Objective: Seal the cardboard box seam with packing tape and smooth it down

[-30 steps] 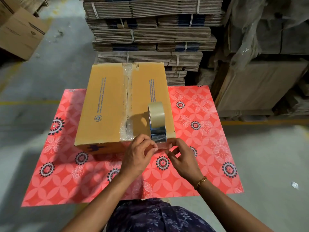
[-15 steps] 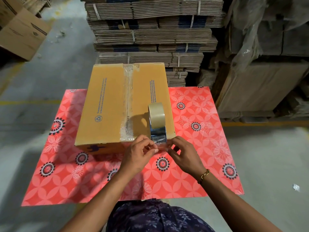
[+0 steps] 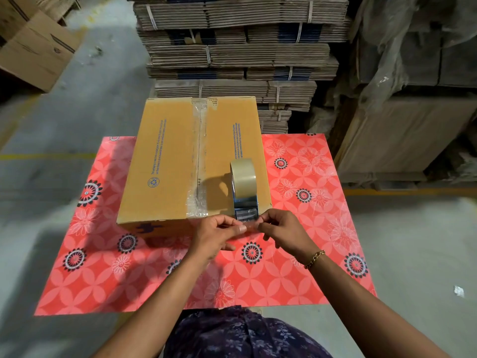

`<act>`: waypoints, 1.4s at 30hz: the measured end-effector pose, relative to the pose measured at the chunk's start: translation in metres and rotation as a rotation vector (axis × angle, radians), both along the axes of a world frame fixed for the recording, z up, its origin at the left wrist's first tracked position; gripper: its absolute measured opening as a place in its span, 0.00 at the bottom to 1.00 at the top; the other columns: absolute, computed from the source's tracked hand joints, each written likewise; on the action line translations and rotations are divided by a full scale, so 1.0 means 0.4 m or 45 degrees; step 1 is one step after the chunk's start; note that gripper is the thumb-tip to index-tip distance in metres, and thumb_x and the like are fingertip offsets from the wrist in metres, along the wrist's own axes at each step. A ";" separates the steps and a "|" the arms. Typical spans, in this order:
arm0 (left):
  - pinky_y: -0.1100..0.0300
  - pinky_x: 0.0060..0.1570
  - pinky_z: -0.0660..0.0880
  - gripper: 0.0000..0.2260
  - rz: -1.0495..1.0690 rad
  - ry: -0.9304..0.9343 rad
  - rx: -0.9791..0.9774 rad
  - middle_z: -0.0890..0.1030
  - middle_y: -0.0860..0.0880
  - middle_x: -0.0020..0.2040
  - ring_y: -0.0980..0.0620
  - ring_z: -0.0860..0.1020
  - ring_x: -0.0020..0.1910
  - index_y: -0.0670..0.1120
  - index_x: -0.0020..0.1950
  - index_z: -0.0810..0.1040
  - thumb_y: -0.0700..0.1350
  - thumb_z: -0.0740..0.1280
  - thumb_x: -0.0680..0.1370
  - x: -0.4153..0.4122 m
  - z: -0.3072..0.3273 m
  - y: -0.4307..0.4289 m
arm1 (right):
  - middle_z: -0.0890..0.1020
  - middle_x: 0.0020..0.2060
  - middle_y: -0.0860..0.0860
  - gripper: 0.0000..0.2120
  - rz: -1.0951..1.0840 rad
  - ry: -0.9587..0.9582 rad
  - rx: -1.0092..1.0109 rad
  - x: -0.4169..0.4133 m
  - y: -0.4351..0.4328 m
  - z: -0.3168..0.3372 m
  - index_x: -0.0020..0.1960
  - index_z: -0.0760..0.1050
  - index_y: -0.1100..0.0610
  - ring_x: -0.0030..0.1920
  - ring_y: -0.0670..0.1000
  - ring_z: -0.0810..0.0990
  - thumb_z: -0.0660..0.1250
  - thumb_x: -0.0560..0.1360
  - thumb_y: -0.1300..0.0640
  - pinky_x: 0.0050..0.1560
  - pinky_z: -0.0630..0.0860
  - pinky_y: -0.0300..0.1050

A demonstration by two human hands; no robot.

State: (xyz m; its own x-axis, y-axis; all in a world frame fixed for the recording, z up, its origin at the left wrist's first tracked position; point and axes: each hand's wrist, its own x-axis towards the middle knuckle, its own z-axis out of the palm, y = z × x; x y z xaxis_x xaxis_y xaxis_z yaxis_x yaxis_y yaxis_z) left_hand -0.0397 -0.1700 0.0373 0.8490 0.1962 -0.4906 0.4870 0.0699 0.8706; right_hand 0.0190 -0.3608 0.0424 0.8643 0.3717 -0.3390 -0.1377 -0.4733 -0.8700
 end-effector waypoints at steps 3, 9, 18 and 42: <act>0.58 0.30 0.82 0.04 0.046 0.008 -0.037 0.86 0.47 0.43 0.54 0.85 0.39 0.45 0.41 0.85 0.39 0.78 0.71 -0.004 0.003 -0.010 | 0.82 0.30 0.54 0.03 -0.019 0.048 0.002 0.003 0.002 -0.003 0.43 0.81 0.59 0.31 0.50 0.80 0.69 0.73 0.61 0.26 0.72 0.42; 0.59 0.28 0.80 0.08 0.220 0.045 -0.074 0.85 0.43 0.41 0.51 0.84 0.37 0.43 0.37 0.79 0.38 0.77 0.72 -0.004 -0.005 -0.047 | 0.82 0.29 0.52 0.02 -0.057 0.142 0.029 0.006 0.005 -0.004 0.43 0.81 0.60 0.29 0.46 0.79 0.70 0.74 0.61 0.26 0.73 0.42; 0.61 0.27 0.78 0.08 0.234 0.059 -0.079 0.84 0.45 0.37 0.53 0.85 0.34 0.41 0.40 0.76 0.36 0.74 0.75 0.006 -0.001 -0.070 | 0.81 0.31 0.58 0.08 -0.225 0.228 0.199 -0.007 0.025 -0.011 0.38 0.78 0.59 0.30 0.50 0.77 0.77 0.72 0.59 0.25 0.70 0.40; 0.59 0.29 0.81 0.12 0.083 0.124 -0.215 0.87 0.39 0.49 0.46 0.87 0.43 0.43 0.52 0.72 0.34 0.73 0.75 0.001 -0.002 -0.003 | 0.88 0.40 0.52 0.09 -0.231 0.256 0.022 -0.010 0.014 0.026 0.54 0.74 0.55 0.31 0.54 0.85 0.67 0.75 0.64 0.30 0.76 0.47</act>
State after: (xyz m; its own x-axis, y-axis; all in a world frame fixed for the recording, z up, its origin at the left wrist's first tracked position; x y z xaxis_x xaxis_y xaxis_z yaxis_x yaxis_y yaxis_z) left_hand -0.0393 -0.1712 0.0363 0.7843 0.1571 -0.6001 0.5578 0.2447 0.7931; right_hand 0.0149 -0.3550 0.0529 0.8332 0.2238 -0.5057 -0.3899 -0.4108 -0.8242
